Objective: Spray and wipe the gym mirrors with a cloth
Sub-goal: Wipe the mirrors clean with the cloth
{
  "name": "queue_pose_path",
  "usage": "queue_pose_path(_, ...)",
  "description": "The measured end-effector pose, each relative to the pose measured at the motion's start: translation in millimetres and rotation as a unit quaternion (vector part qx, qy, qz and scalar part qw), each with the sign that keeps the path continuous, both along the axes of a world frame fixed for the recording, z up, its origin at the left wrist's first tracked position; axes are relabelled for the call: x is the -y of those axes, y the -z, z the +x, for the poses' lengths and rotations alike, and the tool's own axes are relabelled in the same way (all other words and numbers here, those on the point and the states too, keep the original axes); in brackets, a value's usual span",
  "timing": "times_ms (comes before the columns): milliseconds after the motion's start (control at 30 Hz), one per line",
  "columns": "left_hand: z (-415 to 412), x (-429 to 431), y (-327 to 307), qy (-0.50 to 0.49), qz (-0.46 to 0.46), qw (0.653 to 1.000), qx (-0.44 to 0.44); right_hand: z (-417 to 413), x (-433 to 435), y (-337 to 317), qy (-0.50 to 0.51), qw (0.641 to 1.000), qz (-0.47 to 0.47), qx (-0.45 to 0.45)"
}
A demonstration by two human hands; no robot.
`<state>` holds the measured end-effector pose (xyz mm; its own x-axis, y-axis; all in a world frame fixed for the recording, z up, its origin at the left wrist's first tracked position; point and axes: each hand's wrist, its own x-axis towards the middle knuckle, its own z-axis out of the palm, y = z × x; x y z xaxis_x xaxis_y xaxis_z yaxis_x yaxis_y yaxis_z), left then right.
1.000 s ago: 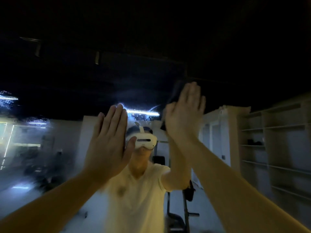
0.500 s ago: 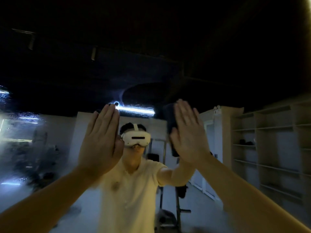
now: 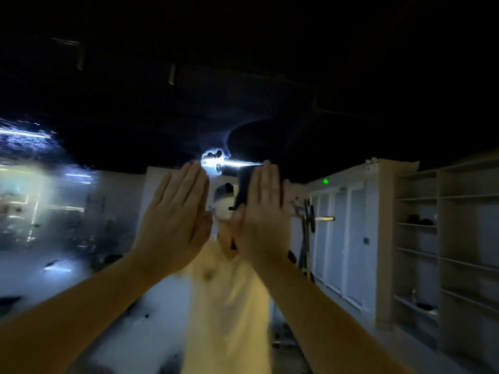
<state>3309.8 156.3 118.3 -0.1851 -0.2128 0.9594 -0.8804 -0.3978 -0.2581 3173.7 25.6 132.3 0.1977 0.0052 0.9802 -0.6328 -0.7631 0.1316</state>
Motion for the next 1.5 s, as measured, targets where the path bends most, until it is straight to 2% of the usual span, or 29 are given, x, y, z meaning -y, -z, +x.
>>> queue_pose_path(133,18,-32,42,0.000,-0.009,1.000,0.007,48,-35,37,-0.023,0.985,-0.079,-0.153)
queue_pose_path(333,17,-49,74,0.009,0.008,0.999,-0.031,9,-11,41,-0.031,0.964,-0.146,-0.218)
queue_pose_path(433,9,-34,82,-0.007,0.017,0.999,-0.027,-28,21,41,0.016,0.977,-0.120,-0.175)
queue_pose_path(533,8,-11,92,-0.045,0.044,0.996,-0.059,-73,59,42,0.059,0.991,-0.049,-0.114)
queue_pose_path(633,12,4,97,-0.068,0.043,0.994,-0.078,-119,97,54,0.061,0.997,0.034,-0.014)
queue_pose_path(767,15,11,99,-0.071,0.023,0.995,-0.066,-138,113,85,0.064,0.978,0.147,0.131)
queue_pose_path(833,15,11,99,-0.064,0.022,0.996,-0.063,-123,99,93,0.061,0.972,0.163,0.156)
queue_pose_path(967,18,12,100,-0.056,0.025,0.996,-0.058,-70,55,102,0.039,0.991,0.105,0.067)
queue_pose_path(1133,16,2,98,-0.043,0.060,0.995,-0.064,-10,2,109,-0.005,0.998,0.052,-0.026)
queue_pose_path(1300,10,-26,122,0.010,0.011,0.994,-0.106,34,-33,157,-0.078,0.973,-0.064,-0.209)
queue_pose_path(1433,6,-36,157,0.005,0.027,0.995,-0.093,5,-11,161,-0.058,0.963,-0.107,-0.241)
queue_pose_path(1500,4,-32,168,-0.012,0.041,0.996,-0.082,-21,8,155,-0.028,0.971,-0.099,-0.215)
